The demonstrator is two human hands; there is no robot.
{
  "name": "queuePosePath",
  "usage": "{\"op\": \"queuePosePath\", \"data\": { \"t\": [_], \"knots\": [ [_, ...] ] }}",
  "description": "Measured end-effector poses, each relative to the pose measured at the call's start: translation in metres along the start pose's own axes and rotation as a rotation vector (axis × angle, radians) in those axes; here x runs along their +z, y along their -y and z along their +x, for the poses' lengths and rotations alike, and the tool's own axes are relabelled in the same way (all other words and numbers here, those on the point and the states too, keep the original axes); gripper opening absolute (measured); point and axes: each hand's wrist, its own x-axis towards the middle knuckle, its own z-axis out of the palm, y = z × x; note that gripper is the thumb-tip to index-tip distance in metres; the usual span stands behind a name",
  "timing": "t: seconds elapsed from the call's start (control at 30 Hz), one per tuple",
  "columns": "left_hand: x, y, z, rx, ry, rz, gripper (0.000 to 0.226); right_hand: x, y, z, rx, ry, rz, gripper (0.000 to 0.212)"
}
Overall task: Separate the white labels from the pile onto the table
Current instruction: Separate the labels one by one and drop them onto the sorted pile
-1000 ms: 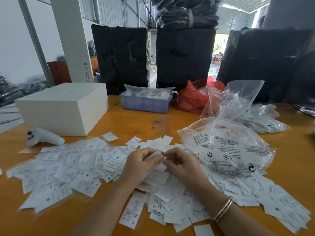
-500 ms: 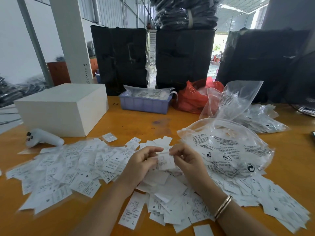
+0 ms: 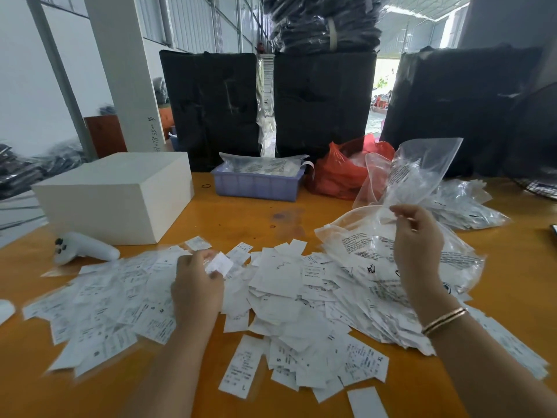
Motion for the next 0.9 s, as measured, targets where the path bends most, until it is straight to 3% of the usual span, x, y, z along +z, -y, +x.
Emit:
{"op": "queuePosePath", "data": {
  "t": [0.07,0.13,0.23,0.3,0.4,0.53,0.9],
  "knots": [
    [-0.001,0.002,-0.001,0.043,-0.01,0.215,0.038,-0.009,-0.018,0.017,0.059,0.043,-0.221,0.032],
    [0.0,0.001,-0.002,0.094,-0.042,0.307,0.037,-0.016,-0.034,0.029,0.09,0.227,-0.512,0.03],
    [0.005,-0.005,-0.007,0.274,-0.043,0.243,0.03,-0.018,-0.046,0.033,0.136,0.579,-0.986,0.032],
    [0.009,-0.01,-0.012,0.483,0.01,0.154,0.023,-0.016,-0.048,0.028,0.132,0.635,-1.13,0.034],
    [0.011,-0.016,-0.021,0.662,0.187,0.003,0.021,-0.013,-0.045,0.023,0.091,0.538,-1.137,0.025],
    [0.017,-0.017,-0.028,0.71,0.37,-0.046,0.02,-0.01,-0.04,0.023,0.1,0.522,-1.113,0.016],
    [0.024,-0.016,-0.03,0.625,0.432,-0.104,0.018,-0.015,-0.042,0.02,0.071,0.356,-0.909,0.022]
  ]
}}
